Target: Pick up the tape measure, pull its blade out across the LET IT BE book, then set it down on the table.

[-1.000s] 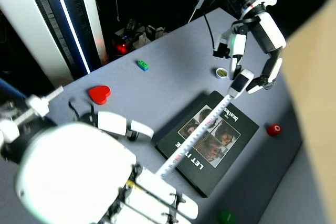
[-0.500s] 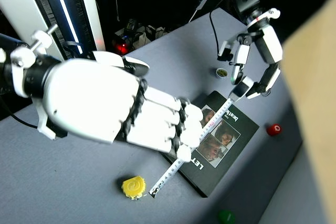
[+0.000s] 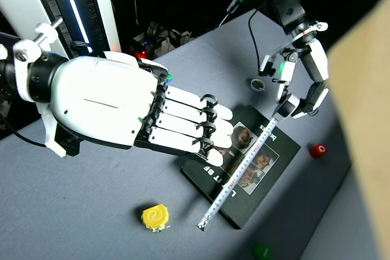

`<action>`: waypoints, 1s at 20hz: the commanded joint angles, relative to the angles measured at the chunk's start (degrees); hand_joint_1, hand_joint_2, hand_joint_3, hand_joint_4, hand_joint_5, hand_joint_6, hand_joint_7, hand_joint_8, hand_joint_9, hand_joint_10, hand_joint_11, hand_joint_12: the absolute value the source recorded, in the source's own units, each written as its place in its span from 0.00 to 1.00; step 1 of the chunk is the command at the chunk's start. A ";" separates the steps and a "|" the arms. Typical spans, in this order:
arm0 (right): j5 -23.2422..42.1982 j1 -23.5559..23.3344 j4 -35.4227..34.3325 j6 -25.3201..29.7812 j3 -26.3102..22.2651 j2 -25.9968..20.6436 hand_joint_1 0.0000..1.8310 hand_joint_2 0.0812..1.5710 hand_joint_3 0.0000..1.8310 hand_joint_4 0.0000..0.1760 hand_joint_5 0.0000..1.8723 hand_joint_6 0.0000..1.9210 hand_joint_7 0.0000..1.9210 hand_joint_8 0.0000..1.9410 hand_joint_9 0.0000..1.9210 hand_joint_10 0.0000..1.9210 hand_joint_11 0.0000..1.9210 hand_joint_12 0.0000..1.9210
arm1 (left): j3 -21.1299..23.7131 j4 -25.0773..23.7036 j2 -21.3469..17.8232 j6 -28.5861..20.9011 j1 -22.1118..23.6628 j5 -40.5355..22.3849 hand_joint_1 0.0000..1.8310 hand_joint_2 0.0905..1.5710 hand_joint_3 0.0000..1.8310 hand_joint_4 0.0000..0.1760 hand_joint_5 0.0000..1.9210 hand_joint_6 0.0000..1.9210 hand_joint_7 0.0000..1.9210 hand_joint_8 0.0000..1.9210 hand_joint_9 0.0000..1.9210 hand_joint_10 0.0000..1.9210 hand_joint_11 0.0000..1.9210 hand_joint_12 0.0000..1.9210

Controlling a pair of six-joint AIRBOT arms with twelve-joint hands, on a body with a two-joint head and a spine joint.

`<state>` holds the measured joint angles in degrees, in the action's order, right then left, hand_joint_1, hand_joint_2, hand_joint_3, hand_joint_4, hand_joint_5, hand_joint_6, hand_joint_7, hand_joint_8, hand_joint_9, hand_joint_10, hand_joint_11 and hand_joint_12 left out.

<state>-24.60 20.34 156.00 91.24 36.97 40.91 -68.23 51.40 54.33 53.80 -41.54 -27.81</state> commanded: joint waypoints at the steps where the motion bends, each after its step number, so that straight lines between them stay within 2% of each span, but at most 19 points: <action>1: -6.85 -0.39 1.74 0.33 -0.30 -0.27 0.00 0.62 0.01 0.00 0.00 0.00 0.00 0.00 0.00 0.00 0.00 0.23 | -0.59 -0.96 0.10 -1.20 0.21 -5.79 0.76 0.65 0.00 0.00 0.60 0.29 0.60 0.37 0.49 0.59 0.43 0.54; 7: -6.92 -0.11 1.79 0.16 -0.43 -0.29 0.00 0.64 0.01 0.00 0.00 0.00 0.00 0.00 0.00 0.00 0.00 0.23 | -2.59 -2.45 0.63 -4.14 -1.89 -5.80 0.76 0.65 0.00 0.00 0.59 0.31 0.61 0.36 0.49 0.59 0.43 0.53; 15: -6.77 0.31 1.83 -0.17 -0.43 -0.30 0.00 0.65 0.01 0.00 0.00 0.00 0.00 0.00 0.00 0.00 0.00 0.22 | -5.97 -8.26 1.26 -8.53 -3.00 -5.79 0.76 0.65 0.00 0.00 0.59 0.30 0.61 0.37 0.48 0.60 0.43 0.54; 20: -6.74 0.47 1.83 -0.34 -0.42 -0.36 0.00 0.66 0.01 0.00 0.00 0.00 0.00 0.00 0.00 0.00 0.00 0.22 | -7.27 -11.63 1.51 -10.80 -4.22 -5.79 0.76 0.66 0.00 0.00 0.55 0.36 0.60 0.37 0.49 0.61 0.43 0.53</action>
<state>-25.32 21.06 156.18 90.96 36.75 40.88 -75.02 40.25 55.77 43.42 -46.15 -27.81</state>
